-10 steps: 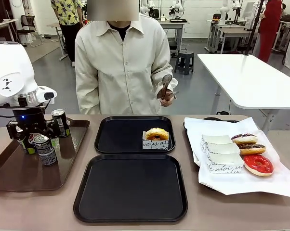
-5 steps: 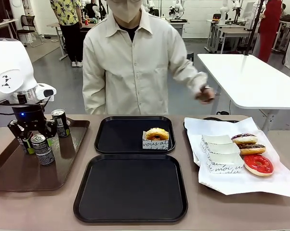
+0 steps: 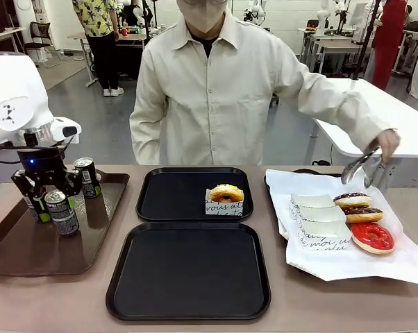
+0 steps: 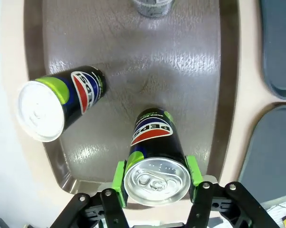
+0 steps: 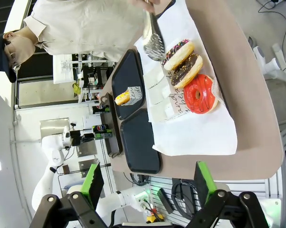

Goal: Set up donuts and drinks on trays.
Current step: Pick up one Pepsi coke and place it on the Flat Tray.

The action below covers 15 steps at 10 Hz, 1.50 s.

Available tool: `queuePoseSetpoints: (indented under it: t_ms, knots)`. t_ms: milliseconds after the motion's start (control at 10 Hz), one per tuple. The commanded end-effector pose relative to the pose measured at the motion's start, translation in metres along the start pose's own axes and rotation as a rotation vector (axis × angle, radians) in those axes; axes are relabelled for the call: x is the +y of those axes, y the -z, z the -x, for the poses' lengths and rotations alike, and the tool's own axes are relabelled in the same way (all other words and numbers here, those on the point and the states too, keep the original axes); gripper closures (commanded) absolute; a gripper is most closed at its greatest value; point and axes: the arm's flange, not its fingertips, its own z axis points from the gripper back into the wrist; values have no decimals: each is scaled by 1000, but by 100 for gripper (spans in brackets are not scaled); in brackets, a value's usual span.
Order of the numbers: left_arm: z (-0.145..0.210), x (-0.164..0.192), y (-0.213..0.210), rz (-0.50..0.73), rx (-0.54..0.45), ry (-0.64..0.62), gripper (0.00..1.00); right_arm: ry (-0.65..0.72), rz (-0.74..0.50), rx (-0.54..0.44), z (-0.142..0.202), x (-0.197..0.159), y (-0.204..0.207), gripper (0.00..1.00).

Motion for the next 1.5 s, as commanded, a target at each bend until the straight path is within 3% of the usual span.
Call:
queuePoseSetpoints:
  t_ms: [0, 300, 500, 600, 900, 1000, 1400]
  knots:
    - [-9, 6, -75, 61, 24, 38, 100, -10, -15, 0, -1, -1, 1, 0]
    - [-14, 17, -145, 85, 7, 34, 100, -10, -15, 0, -1, -1, 1, 0]
    - [-11, 28, -146, 114, 4, 48, 100, -10, -15, 0, -1, -1, 1, 0]
    - [-7, 18, -156, 61, -5, 25, 100, -10, -15, 0, -1, -1, 1, 0]
    - [-7, 18, -156, 61, -5, 25, 100, -10, -15, 0, -1, -1, 1, 0]
    - [-9, 19, -154, 72, 3, 31, 41, -10, -15, 0, -1, -1, 1, 0]
    - [-15, -91, -147, 91, -84, 175, 41, -10, -15, 0, -1, -1, 1, 0]
